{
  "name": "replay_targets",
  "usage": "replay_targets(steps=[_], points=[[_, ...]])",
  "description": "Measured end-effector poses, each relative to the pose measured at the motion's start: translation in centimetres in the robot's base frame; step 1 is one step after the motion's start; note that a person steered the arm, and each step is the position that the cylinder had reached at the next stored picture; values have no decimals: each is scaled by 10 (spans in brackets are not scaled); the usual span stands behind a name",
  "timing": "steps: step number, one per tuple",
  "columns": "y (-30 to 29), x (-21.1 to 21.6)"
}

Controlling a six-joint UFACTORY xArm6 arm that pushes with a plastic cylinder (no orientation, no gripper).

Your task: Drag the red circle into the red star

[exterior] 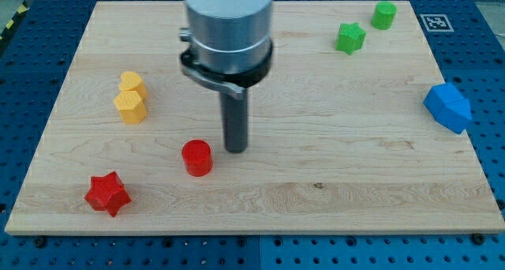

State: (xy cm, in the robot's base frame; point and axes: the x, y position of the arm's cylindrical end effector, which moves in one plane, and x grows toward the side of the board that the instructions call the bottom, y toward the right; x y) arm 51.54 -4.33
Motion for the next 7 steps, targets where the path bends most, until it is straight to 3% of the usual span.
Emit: replay_targets(steps=[2, 5, 6, 7], points=[[-44, 39], [-75, 58], [-75, 58], [-59, 20]])
